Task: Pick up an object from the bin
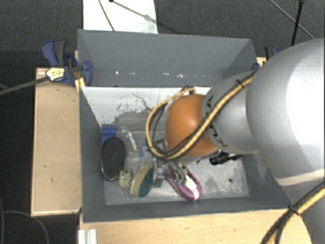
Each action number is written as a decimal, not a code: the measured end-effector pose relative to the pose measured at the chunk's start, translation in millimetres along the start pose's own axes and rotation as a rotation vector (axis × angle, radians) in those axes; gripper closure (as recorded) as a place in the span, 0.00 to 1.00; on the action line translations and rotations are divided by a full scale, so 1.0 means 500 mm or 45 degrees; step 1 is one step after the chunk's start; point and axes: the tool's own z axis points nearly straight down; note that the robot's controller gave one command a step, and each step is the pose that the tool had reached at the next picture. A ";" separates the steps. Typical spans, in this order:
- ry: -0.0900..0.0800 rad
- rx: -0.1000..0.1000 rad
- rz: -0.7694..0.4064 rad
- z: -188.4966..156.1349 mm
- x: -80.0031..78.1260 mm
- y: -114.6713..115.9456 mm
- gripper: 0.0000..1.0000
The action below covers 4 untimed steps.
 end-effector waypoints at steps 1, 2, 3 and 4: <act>-0.013 -0.005 0.007 -0.227 -0.051 -0.018 1.00; -0.005 0.002 -0.178 -0.122 -0.176 -0.128 1.00; -0.007 -0.002 -0.182 -0.125 -0.176 -0.122 0.00; 0.011 -0.001 -0.434 -0.004 -0.101 -0.014 0.00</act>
Offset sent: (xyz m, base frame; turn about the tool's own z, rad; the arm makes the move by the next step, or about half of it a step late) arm 0.0222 -0.0109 0.1081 0.0025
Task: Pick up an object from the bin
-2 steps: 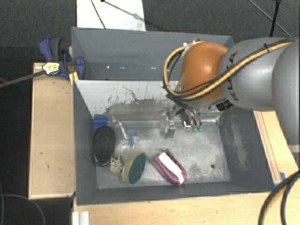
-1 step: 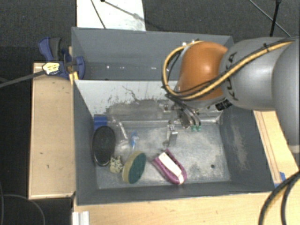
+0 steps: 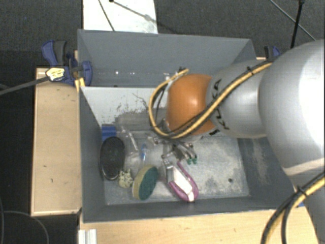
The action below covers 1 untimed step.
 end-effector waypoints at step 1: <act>-0.008 0.001 -0.015 -0.003 0.133 0.026 0.00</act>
Offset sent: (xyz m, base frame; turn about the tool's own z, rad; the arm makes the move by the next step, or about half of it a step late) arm -0.0656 -0.0065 0.0017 -0.0105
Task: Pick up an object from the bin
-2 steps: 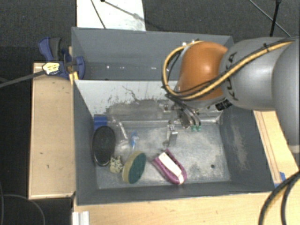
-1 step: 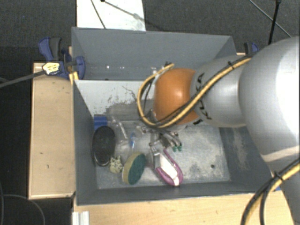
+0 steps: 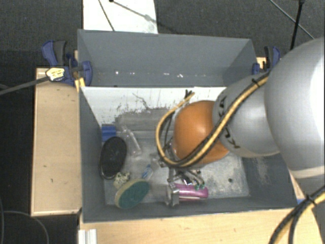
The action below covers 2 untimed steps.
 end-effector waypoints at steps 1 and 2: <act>-0.012 -0.002 -0.042 -0.020 -0.028 0.143 0.00; 0.001 0.013 -0.384 0.003 -0.096 0.242 0.00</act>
Offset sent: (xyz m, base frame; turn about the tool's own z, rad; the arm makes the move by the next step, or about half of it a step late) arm -0.0086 0.0679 0.0091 -0.0268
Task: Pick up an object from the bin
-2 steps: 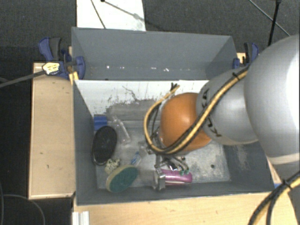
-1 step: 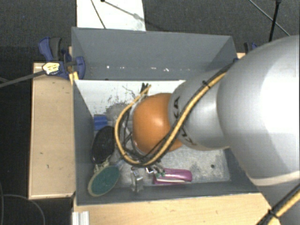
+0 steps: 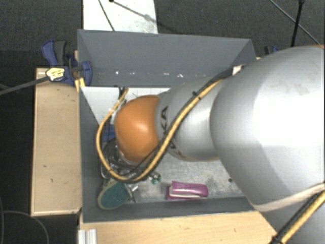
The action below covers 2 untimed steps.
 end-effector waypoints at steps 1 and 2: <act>-0.001 0.000 0.002 -0.004 -0.001 -0.001 1.00; -0.019 -0.008 0.055 -0.258 -0.047 -0.096 1.00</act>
Offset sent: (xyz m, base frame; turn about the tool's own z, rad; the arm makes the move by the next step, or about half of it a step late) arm 0.0000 0.0000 0.0000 0.0000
